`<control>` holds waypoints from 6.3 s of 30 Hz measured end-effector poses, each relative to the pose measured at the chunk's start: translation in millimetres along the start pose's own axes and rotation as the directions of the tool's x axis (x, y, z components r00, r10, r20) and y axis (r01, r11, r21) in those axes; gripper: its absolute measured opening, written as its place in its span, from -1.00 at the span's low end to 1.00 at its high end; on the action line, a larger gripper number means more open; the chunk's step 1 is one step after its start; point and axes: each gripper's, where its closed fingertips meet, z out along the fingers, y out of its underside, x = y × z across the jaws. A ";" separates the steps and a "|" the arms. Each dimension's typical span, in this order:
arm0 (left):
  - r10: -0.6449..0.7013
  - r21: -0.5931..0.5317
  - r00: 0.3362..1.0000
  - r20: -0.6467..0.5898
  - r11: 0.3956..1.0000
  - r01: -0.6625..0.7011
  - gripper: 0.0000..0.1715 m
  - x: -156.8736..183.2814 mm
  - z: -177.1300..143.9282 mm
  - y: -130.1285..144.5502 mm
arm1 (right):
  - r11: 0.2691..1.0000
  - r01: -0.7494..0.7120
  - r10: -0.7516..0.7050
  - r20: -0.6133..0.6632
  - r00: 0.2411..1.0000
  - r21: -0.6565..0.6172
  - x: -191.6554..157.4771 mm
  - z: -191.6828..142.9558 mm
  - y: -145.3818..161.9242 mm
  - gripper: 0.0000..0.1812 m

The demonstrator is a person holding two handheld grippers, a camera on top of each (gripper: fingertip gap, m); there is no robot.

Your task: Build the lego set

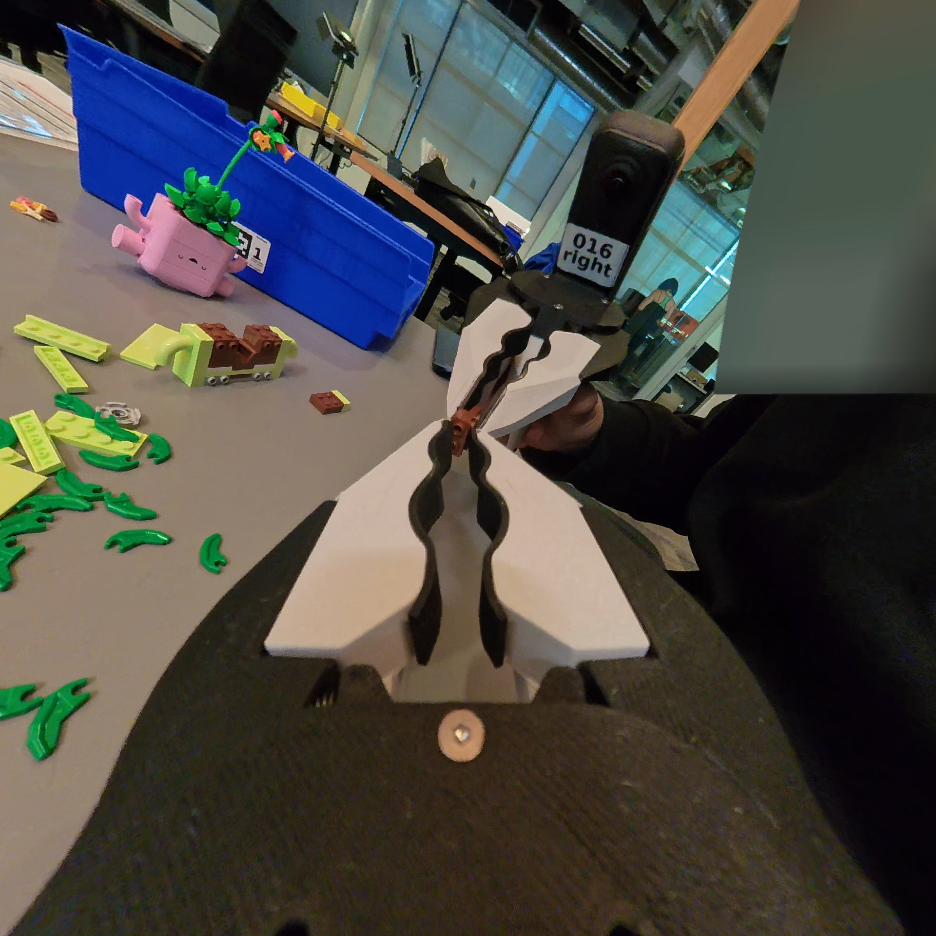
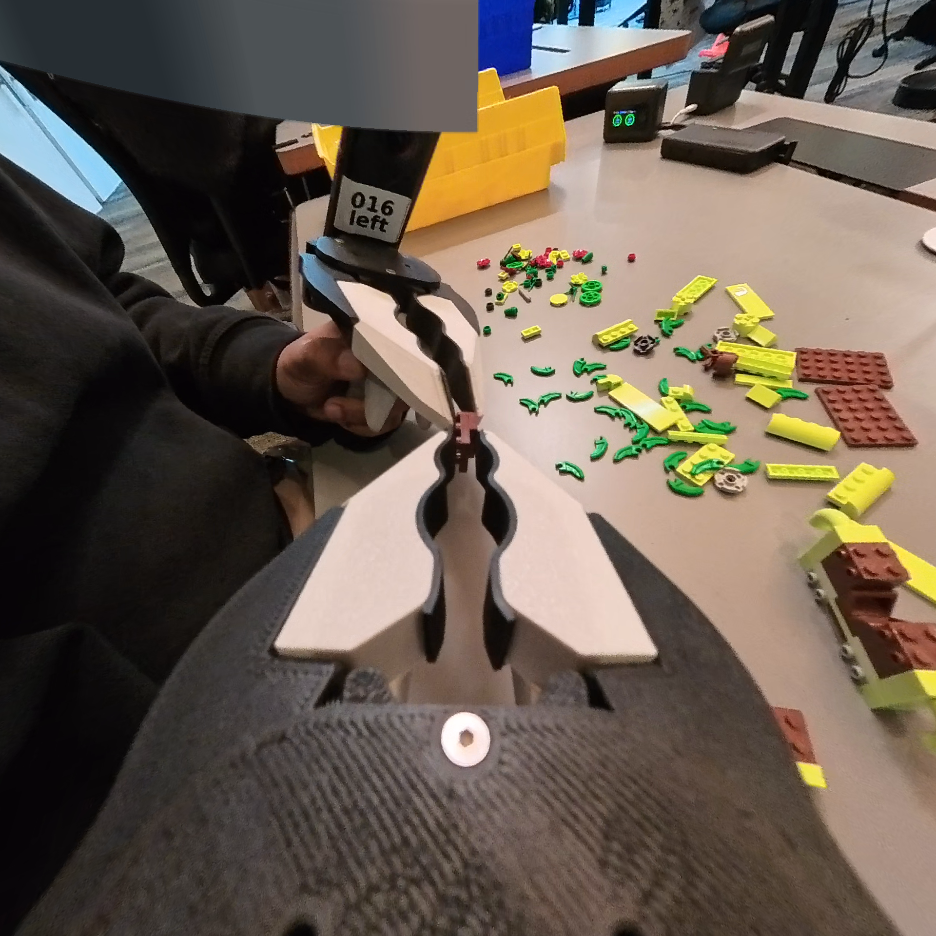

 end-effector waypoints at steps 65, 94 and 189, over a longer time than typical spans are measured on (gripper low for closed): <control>0.263 -0.350 0.945 0.197 0.919 -0.182 -0.69 -44.0 20.6 24.9 | 0.977 -0.214 0.171 -0.602 0.780 0.001 86.9 -24.5 54.3 -0.79; 0.050 -0.213 0.543 0.838 0.947 0.241 -0.72 -184.0 -289.3 -40.3 | 0.981 -0.189 0.171 -0.624 0.762 0.038 77.0 -18.8 47.2 -0.87; -0.674 -0.312 0.609 -0.418 0.736 0.601 -0.93 28.5 -28.3 -33.8 | 0.847 0.531 -0.496 -0.373 0.784 -0.010 -20.5 15.5 -49.8 -0.85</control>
